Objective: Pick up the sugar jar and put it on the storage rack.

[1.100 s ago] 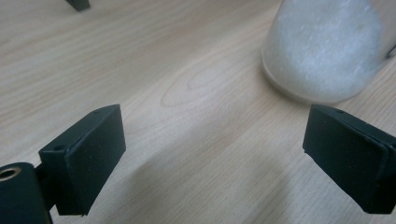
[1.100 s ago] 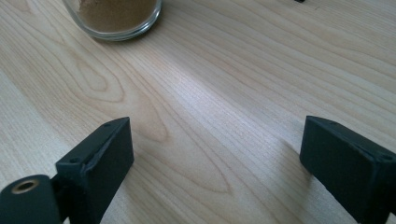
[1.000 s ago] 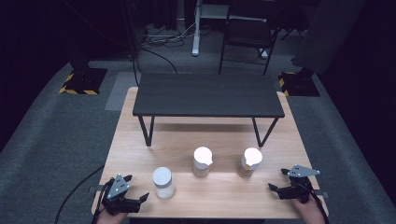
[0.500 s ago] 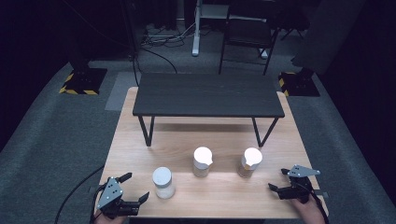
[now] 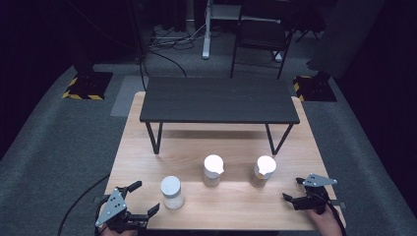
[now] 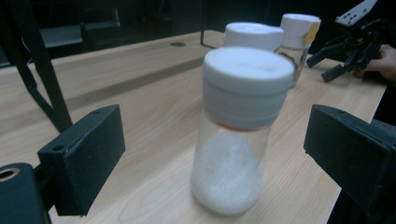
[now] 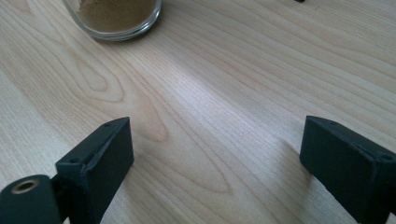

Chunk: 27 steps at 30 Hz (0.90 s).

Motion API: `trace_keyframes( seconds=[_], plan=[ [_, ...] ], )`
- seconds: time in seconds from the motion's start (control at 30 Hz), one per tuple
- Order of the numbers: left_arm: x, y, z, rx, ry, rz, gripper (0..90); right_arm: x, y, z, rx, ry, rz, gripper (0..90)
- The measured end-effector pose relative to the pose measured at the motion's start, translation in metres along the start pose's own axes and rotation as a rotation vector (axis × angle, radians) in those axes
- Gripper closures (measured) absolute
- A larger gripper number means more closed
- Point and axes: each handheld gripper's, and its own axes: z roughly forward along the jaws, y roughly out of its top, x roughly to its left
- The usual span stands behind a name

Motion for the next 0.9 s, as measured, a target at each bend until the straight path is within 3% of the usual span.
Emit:
trace_keyframes(
  seconds=[0.33, 0.9],
  plan=[
    [-0.002, 0.005, 0.012, -0.022, -0.030, 0.018, 5.2, 0.000, 0.000, 0.000, 0.000, 0.000, 0.000, 9.5],
    [0.008, 0.015, 0.049, 0.008, -0.102, 0.022, 6.3, 0.001, 0.000, 0.000, -0.001, -0.002, 0.003, 9.5]
  ],
)
